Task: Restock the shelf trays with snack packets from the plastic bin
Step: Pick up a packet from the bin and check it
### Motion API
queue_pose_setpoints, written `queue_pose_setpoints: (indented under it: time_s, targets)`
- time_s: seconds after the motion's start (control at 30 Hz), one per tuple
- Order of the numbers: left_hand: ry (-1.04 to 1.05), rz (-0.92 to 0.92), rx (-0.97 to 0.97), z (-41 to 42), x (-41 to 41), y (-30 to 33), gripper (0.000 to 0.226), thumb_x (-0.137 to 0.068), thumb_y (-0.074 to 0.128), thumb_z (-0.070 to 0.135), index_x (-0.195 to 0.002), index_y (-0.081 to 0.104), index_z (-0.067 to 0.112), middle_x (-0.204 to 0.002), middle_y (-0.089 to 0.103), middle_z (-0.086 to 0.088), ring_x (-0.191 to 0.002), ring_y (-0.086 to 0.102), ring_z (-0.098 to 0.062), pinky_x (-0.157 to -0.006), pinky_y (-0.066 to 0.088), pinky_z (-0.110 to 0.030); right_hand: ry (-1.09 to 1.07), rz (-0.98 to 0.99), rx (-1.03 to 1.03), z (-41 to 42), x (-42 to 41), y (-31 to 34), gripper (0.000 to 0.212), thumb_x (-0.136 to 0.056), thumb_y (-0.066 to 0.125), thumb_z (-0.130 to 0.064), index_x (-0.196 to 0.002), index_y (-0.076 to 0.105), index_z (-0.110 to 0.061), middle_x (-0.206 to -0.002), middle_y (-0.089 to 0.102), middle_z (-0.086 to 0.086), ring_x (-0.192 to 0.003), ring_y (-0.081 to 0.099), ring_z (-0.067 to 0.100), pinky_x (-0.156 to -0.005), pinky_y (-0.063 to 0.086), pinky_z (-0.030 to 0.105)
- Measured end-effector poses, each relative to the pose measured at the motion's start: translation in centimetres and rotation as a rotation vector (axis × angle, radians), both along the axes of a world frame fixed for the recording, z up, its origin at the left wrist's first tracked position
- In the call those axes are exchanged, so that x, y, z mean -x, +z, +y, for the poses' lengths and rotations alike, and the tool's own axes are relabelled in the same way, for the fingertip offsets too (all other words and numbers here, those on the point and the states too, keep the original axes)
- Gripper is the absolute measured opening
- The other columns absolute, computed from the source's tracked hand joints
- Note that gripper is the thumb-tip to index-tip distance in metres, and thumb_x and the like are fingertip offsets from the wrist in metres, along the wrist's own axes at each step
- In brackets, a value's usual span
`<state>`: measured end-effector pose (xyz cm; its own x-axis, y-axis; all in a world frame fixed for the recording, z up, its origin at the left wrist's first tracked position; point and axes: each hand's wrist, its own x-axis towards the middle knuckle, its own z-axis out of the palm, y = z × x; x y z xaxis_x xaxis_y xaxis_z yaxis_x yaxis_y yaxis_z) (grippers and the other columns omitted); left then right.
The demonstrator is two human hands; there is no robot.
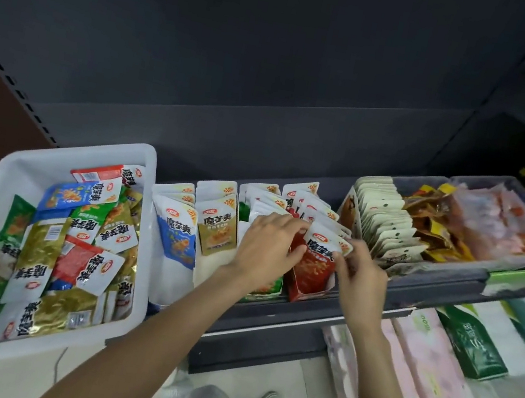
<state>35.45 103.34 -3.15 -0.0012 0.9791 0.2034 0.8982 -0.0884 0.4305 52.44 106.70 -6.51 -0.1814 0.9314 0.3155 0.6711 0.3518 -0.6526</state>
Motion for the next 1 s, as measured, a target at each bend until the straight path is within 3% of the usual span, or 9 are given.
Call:
queue_pose_setpoints:
  time_s: [0.13, 0.27, 0.4, 0.5, 0.6, 0.7, 0.77, 0.87, 1.0]
  targets:
    - [0.002, 0.038, -0.038, -0.5, 1.1, 0.1, 0.037, -0.094, 0.050, 0.031, -0.130, 0.052, 0.023, -0.128, 0.058, 0.004, -0.120, 0.049, -0.013, -0.105, 0.032, -0.032, -0.115, 0.033, -0.007, 0.1, 0.1, -0.7, 0.020, -0.086, 0.067, -0.015, -0.105, 0.062, -0.017, -0.097, 0.070, 0.000, -0.086, 0.067, 0.018, -0.072, 0.055, 0.034]
    - [0.065, -0.156, -0.273, -2.4, 2.7, 1.4, 0.025, -0.093, 0.049, 0.032, -0.109, 0.066, 0.022, -0.103, 0.068, 0.008, -0.100, 0.059, -0.009, -0.091, 0.044, -0.032, -0.147, 0.071, -0.140, -1.2, 0.5, 1.2, 0.020, -0.089, 0.063, -0.014, -0.109, 0.064, -0.011, -0.105, 0.066, 0.003, -0.099, 0.059, 0.022, -0.081, 0.044, 0.027]
    - [0.193, -0.287, -0.544, -6.2, 6.0, 2.1, 0.025, -0.093, 0.049, 0.027, -0.094, 0.069, 0.013, -0.089, 0.067, 0.009, -0.080, 0.057, -0.003, -0.075, 0.045, -0.024, 0.061, 0.190, -0.175, -4.2, 3.9, 4.8, 0.016, -0.092, 0.060, -0.014, -0.107, 0.065, -0.011, -0.104, 0.062, -0.007, -0.099, 0.055, 0.006, -0.082, 0.044, 0.016]
    - [0.327, -0.274, -0.586, -10.3, 9.9, 1.4, 0.028, -0.094, 0.047, 0.027, -0.091, 0.068, 0.008, -0.085, 0.065, 0.005, -0.076, 0.054, -0.005, -0.068, 0.045, -0.022, 0.366, 0.192, -0.162, -6.6, 8.6, 6.7, 0.018, -0.093, 0.054, -0.019, -0.105, 0.065, -0.011, -0.099, 0.064, -0.008, -0.093, 0.055, -0.002, -0.081, 0.041, 0.005]
    - [0.483, -0.102, -0.388, -14.4, 15.5, -0.8, 0.027, -0.088, 0.050, 0.032, -0.096, 0.065, 0.011, -0.089, 0.064, 0.000, -0.082, 0.052, -0.010, -0.067, 0.044, -0.023, 0.670, 0.105, -0.100, -9.0, 14.1, 6.9, 0.023, -0.092, 0.047, -0.024, -0.105, 0.064, -0.015, -0.099, 0.068, -0.004, -0.090, 0.060, 0.005, -0.077, 0.050, 0.017]
    - [0.605, 0.005, -0.049, -17.6, 21.2, -4.0, 0.033, -0.079, 0.066, 0.029, -0.109, 0.063, 0.014, -0.106, 0.062, -0.007, -0.100, 0.055, -0.028, -0.082, 0.046, -0.040, 0.860, -0.066, -0.049, -10.8, 19.9, 5.6, 0.022, -0.093, 0.050, -0.020, -0.110, 0.063, -0.016, -0.104, 0.068, -0.002, -0.094, 0.062, 0.014, -0.075, 0.053, 0.030]
    - [0.648, 0.006, 0.129, -19.3, 23.7, -5.5, 0.045, -0.075, 0.074, 0.024, -0.116, 0.060, 0.014, -0.116, 0.060, -0.008, -0.109, 0.053, -0.033, -0.089, 0.045, -0.044, 0.936, -0.229, -0.016, -11.4, 23.8, 4.0, 0.025, -0.094, 0.051, -0.015, -0.118, 0.060, -0.016, -0.114, 0.064, 0.000, -0.103, 0.059, 0.018, -0.079, 0.053, 0.036]
    - [0.626, -0.002, 0.280, -20.4, 25.7, -6.8, 0.063, -0.077, 0.073, 0.032, -0.132, 0.048, 0.013, -0.135, 0.046, -0.007, -0.127, 0.039, -0.031, -0.106, 0.036, -0.044, 0.992, -0.512, 0.025, -11.6, 29.0, 1.5, 0.038, -0.093, 0.051, -0.009, -0.131, 0.050, -0.013, -0.127, 0.053, 0.007, -0.113, 0.053, 0.026, -0.086, 0.050, 0.040]
    - [0.593, 0.027, 0.448, -20.4, 26.6, -7.8, 0.078, -0.081, 0.066, 0.045, -0.145, 0.027, 0.023, -0.150, 0.028, 0.002, -0.140, 0.020, -0.024, -0.114, 0.024, -0.044, 0.860, -0.824, 0.160, -12.2, 33.0, -0.8, 0.060, -0.091, 0.058, -0.039, -0.139, 0.034, -0.013, -0.131, 0.041, 0.018, -0.116, 0.046, 0.037, -0.084, 0.049, 0.042]
